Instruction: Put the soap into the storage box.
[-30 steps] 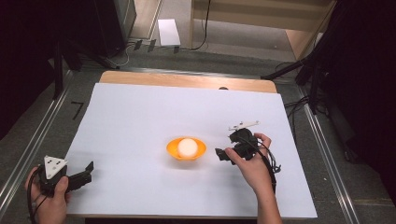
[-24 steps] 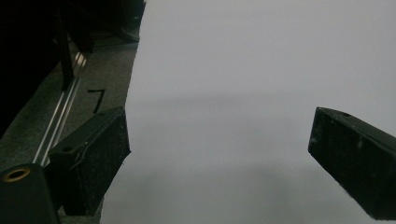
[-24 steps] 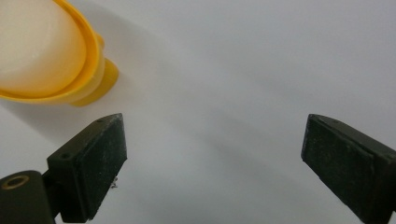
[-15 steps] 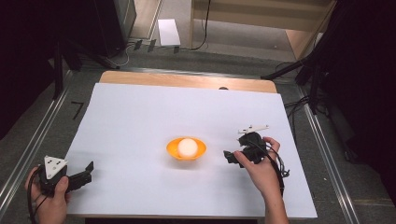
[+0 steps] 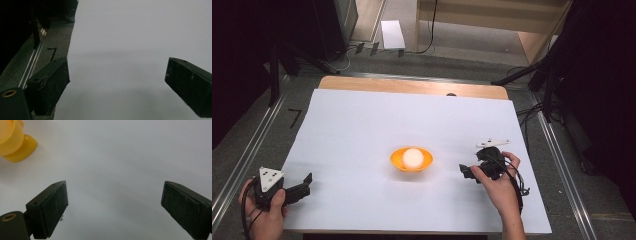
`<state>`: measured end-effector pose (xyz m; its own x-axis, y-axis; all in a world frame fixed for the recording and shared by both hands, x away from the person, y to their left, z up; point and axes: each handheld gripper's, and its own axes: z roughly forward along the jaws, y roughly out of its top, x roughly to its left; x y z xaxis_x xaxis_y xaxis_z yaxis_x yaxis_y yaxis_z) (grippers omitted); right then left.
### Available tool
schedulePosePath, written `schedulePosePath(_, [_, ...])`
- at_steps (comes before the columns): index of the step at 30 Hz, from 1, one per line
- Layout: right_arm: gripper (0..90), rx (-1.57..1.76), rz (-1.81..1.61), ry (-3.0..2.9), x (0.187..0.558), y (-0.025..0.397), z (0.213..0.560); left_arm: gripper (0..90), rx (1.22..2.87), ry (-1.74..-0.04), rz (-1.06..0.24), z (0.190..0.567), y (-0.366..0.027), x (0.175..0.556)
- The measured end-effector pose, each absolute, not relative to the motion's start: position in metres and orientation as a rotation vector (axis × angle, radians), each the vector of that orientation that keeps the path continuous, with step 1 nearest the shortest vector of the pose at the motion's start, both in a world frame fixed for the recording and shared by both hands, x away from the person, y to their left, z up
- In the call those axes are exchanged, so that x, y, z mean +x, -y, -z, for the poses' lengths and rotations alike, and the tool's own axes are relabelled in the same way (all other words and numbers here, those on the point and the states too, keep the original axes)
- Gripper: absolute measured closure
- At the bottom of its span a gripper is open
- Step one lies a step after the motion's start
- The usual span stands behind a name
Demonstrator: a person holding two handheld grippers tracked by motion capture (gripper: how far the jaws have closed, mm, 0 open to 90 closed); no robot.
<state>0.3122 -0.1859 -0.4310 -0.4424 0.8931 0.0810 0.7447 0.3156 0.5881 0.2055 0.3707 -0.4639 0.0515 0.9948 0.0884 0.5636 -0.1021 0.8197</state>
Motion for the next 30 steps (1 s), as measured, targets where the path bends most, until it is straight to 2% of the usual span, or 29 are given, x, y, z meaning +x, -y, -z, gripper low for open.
schedulePosePath(30, [7.3, 1.527, -0.916, -2.099, 0.279, 0.256, 0.469, 6.3, 1.731, -1.57, -0.921, 0.464, -0.371, 0.205])
